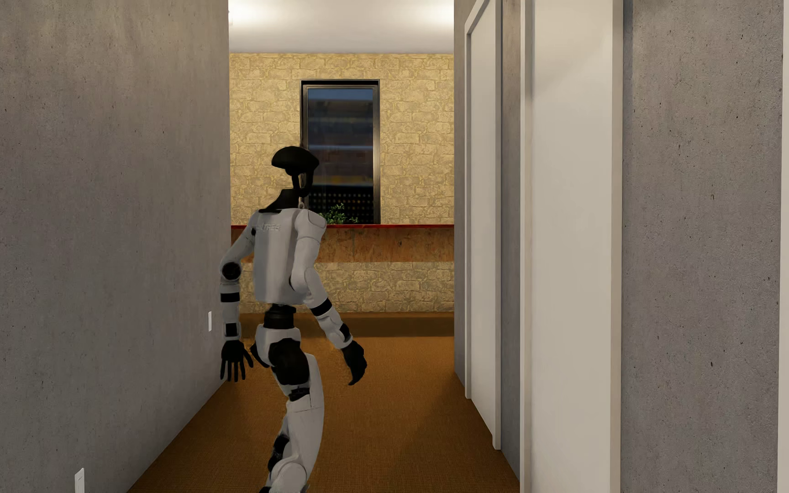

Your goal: Walk to the desk

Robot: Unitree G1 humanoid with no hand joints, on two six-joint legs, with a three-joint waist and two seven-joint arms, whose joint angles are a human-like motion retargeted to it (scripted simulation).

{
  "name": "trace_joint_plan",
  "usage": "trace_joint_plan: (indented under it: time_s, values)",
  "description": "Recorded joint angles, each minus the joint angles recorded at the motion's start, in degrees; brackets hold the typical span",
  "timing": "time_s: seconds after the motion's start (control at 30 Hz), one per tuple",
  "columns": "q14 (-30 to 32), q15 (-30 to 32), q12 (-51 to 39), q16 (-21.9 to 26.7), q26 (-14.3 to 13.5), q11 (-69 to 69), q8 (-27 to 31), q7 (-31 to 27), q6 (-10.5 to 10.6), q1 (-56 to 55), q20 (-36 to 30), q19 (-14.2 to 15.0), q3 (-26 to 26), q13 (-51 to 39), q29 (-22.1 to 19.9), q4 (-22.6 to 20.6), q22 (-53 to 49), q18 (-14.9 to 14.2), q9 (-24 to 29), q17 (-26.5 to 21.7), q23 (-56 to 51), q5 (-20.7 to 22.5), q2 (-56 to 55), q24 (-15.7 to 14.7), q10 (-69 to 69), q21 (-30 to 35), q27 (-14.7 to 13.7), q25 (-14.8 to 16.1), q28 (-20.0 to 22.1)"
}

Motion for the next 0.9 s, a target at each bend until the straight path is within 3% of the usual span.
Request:
trace_joint_plan:
  time_s: [0.1, 0.17, 0.3, 0.4, 0.53, 0.6, 0.63, 0.7, 0.73, 0.77, 0.83, 0.9]
  values:
    - [1.0, 3.6, 0.0, -0.4, 0.0, 4.4, 0.0, 0.0, -0.5, -2.6, 1.0, 0.0, 3.1, 1.7, 0.0, -3.3, 0.8, 0.0, -0.5, 0.5, 4.4, -2.3, 2.3, 0.0, 4.9, 0.1, 0.0, 0.0, 0.0]
    - [-5.6, 5.6, -2.2, 0.1, 0.0, 15.1, 0.0, 0.0, -0.6, -0.5, 1.1, 0.0, 1.3, 2.8, 0.0, -7.2, 1.5, 0.0, -0.1, 1.5, 10.0, -4.1, -1.6, 0.0, 6.2, -0.4, 0.0, 0.0, 0.0]
    - [-21.4, 2.0, -9.5, 2.4, 0.0, 32.4, 0.0, 0.0, -0.8, 12.3, 7.2, 0.0, -9.8, 7.1, 0.0, -16.6, -2.6, 0.0, 0.6, 2.5, 18.4, 4.1, -18.0, 0.0, -4.3, 2.9, 0.0, 0.0, 0.0]
    - [-34.4, 2.5, -14.1, 4.7, 0.0, 23.4, 0.0, 0.0, -0.4, 29.9, 9.7, 0.0, -17.4, 10.7, 0.0, -19.7, -10.8, 0.0, 0.7, 2.1, 20.9, 9.8, -32.1, 0.0, -18.8, 7.1, 0.0, 0.0, 0.0]
    - [-44.4, 7.5, -20.7, 7.4, 0.0, 2.1, 0.0, 0.0, 1.2, 47.3, 9.2, 0.0, -27.0, 11.5, 0.0, -16.9, -19.6, 0.0, 0.5, 0.4, 25.8, 8.6, -45.4, 0.0, -24.8, 9.5, 0.0, 0.0, 0.0]
    - [-41.1, 5.5, -22.6, 8.0, 0.0, -2.2, 0.0, 0.0, 1.7, 52.2, 6.0, 0.0, -31.1, 10.9, 0.0, -13.9, -19.5, 0.0, -0.1, -0.7, 27.7, 7.5, -47.5, 0.0, -24.6, 9.8, 0.0, 0.0, 0.0]
    - [-35.6, 4.1, -22.5, 7.6, 0.0, 1.1, 0.0, 0.0, 2.5, 53.2, 4.3, 0.0, -32.8, 10.2, 0.0, -11.8, -17.6, 0.0, -0.3, -1.0, 29.0, 7.8, -48.0, 0.0, -22.5, 10.2, 0.0, 0.0, 0.0]
    - [-18.3, 4.4, -20.7, 5.4, 0.0, 12.7, 0.0, 0.0, 4.9, 50.2, 0.0, 0.0, -33.0, 8.6, 0.0, -8.5, -11.9, 0.0, -0.6, -1.0, 31.6, 9.4, -48.9, 0.0, -9.8, 10.8, 0.0, 0.0, 0.0]
    - [-9.2, 1.9, -19.4, 5.0, 0.0, 18.0, 0.0, 0.0, 5.1, 46.9, -2.4, 0.0, -31.0, 7.0, 0.0, -7.4, -9.4, 0.0, 0.8, -0.2, 32.5, 11.1, -46.1, 0.0, 0.7, 11.2, 0.0, 0.0, 0.0]
    - [-4.0, -1.2, -17.7, 5.3, 0.0, 19.2, 0.0, 0.0, 4.2, 42.4, -4.4, 0.0, -27.5, 5.4, 0.0, -7.3, -8.5, 0.0, 2.5, 1.1, 31.5, 13.3, -40.7, 0.0, 12.9, 10.2, 0.0, 0.0, 0.0]
    - [-9.5, -3.1, -13.8, 4.1, 0.0, 14.3, 0.0, 0.0, 2.7, 29.6, -7.2, 0.0, -18.3, 2.7, 0.0, -8.5, -5.1, 0.0, 2.4, 2.8, 26.3, 15.8, -29.1, 0.0, 29.5, 9.6, 0.0, 0.0, 0.0]
    - [-10.1, -1.6, -7.8, 2.4, 0.0, 4.9, 0.0, 0.0, 0.7, 16.3, -6.2, 0.0, -10.1, 1.3, 0.0, -11.3, -1.6, 0.0, 1.6, 3.5, 16.4, 15.6, -15.4, 0.0, 26.7, 5.7, 0.0, 0.0, 0.0]
